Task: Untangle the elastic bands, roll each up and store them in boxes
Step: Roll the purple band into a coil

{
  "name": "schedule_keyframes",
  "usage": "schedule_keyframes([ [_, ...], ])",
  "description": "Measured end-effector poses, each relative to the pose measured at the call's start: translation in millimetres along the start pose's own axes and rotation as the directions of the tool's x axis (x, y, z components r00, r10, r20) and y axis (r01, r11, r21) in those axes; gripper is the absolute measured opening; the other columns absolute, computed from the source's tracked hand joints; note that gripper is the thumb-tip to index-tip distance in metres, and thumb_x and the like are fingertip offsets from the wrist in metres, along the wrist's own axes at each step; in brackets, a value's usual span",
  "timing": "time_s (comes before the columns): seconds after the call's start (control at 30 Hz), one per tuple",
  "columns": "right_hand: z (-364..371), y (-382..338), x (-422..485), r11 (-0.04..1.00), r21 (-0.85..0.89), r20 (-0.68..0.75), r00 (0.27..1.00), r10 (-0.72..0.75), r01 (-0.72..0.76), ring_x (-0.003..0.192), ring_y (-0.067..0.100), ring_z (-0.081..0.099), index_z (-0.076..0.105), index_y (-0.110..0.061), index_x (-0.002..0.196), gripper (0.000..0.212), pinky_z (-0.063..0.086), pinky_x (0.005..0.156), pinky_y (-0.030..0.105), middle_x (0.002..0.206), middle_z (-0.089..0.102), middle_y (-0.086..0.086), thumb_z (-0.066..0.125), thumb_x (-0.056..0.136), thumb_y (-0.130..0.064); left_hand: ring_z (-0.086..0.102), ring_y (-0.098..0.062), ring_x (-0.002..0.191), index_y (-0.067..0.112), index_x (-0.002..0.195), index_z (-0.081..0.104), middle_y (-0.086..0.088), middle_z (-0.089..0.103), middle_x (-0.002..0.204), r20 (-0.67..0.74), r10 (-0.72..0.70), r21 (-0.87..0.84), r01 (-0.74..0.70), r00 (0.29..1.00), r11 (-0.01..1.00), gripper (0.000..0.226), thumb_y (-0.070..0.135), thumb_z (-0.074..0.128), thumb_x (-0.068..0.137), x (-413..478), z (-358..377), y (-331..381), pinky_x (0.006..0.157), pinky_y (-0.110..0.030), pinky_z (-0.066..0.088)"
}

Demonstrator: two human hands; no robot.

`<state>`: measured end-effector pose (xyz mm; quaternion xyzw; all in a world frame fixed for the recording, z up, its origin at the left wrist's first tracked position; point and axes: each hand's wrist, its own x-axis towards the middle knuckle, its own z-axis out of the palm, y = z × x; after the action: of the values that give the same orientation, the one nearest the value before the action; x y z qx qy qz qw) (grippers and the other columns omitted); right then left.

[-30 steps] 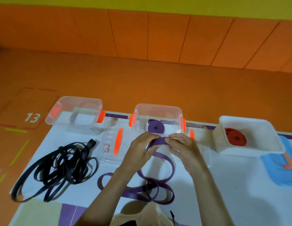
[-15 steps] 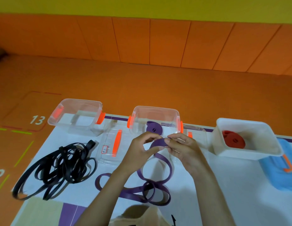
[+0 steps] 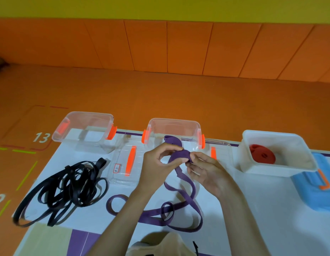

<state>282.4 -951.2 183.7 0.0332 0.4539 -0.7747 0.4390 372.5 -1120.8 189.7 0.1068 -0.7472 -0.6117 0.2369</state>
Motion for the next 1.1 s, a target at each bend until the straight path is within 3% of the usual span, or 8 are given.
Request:
schedule_keyframes([
  [0.13,1.4,-1.9,-0.8,0.980,-0.164,0.016,0.994,-0.109,0.110,0.103,0.034,0.077,0.078,-0.012,0.115,0.028,0.062,0.090,0.035,0.114,0.077,0.022,0.079,0.089,-0.018,0.076,-0.017,0.105,0.015,0.103,0.083,0.011,0.081,0.103,-0.040,0.046,0.038,-0.045,0.998,0.998,0.027,0.013,0.093,0.079,-4.0,5.9,-2.6,0.095,-0.030,0.061],
  [0.27,4.4,-0.8,-0.5,0.966,-0.209,0.027,0.989,-0.147,0.149,0.104,0.037,0.077,0.079,-0.014,0.117,0.024,0.062,0.096,0.044,0.117,0.076,0.022,0.074,0.094,-0.020,0.075,-0.017,0.105,0.018,0.102,0.083,0.009,0.079,0.106,-0.078,0.099,0.085,-0.092,0.992,0.992,0.024,0.016,0.091,0.079,0.9,10.5,-3.8,0.093,-0.033,0.061],
  [0.37,6.5,-2.2,-3.5,0.968,-0.197,0.107,0.985,-0.138,0.157,0.113,0.039,0.074,0.073,-0.011,0.128,0.040,0.061,0.096,0.039,0.125,0.074,0.022,0.081,0.092,-0.028,0.073,-0.018,0.107,0.028,0.105,0.082,0.014,0.076,0.107,-0.059,0.086,0.069,-0.082,0.995,0.994,0.021,0.026,0.086,0.085,4.6,9.6,-3.3,0.093,-0.033,0.060],
  [0.47,6.5,-2.0,-2.3,0.964,-0.204,0.081,0.984,-0.157,0.171,0.113,0.040,0.074,0.074,-0.015,0.126,0.051,0.061,0.093,0.036,0.120,0.075,0.024,0.092,0.080,-0.029,0.070,-0.011,0.115,0.032,0.116,0.079,0.019,0.074,0.116,0.018,0.095,0.102,-0.096,0.995,0.990,0.023,0.027,0.079,0.094,3.5,7.1,-5.5,0.098,-0.023,0.056],
  [0.6,8.9,-3.5,0.1,0.955,-0.215,0.035,0.979,-0.200,0.203,0.110,0.037,0.075,0.077,-0.014,0.117,0.037,0.062,0.089,0.034,0.114,0.075,0.026,0.086,0.082,-0.021,0.065,-0.017,0.123,0.024,0.130,0.076,0.014,0.070,0.125,0.149,0.085,0.138,-0.106,0.985,0.985,0.038,0.021,0.082,0.092,3.5,-2.1,-12.2,0.102,-0.021,0.052],
  [0.73,16.5,-2.6,1.5,0.939,-0.230,0.046,0.967,-0.251,0.255,0.109,0.037,0.075,0.074,-0.009,0.119,0.036,0.062,0.089,0.034,0.113,0.076,0.024,0.086,0.086,-0.017,0.068,-0.013,0.117,0.030,0.123,0.078,0.017,0.072,0.121,0.103,0.069,0.121,-0.081,0.992,0.989,0.037,0.016,0.083,0.089,8.6,-6.4,-10.1,0.098,-0.023,0.055],
  [0.9,16.1,-9.8,-2.8,0.862,-0.415,0.112,0.957,-0.269,0.291,0.107,0.032,0.076,0.073,-0.019,0.119,0.030,0.064,0.085,0.038,0.114,0.078,0.013,0.082,0.092,-0.027,0.068,-0.010,0.114,0.028,0.120,0.080,0.019,0.073,0.117,0.117,0.029,0.077,-0.038,0.993,0.996,0.033,0.013,0.081,0.091,10.6,-8.3,-9.6,0.091,-0.013,0.052],
  [1.1,5.1,-19.2,-14.2,0.783,-0.524,0.067,0.933,-0.354,0.335,0.094,0.027,0.078,0.079,-0.022,0.102,0.020,0.064,0.076,0.029,0.100,0.079,0.009,0.086,0.086,-0.032,0.069,-0.009,0.105,0.025,0.125,0.078,0.019,0.071,0.114,0.234,0.090,0.106,-0.117,0.968,0.987,0.035,0.016,0.082,0.091,8.6,4.1,-9.4,0.091,-0.014,0.051],
])
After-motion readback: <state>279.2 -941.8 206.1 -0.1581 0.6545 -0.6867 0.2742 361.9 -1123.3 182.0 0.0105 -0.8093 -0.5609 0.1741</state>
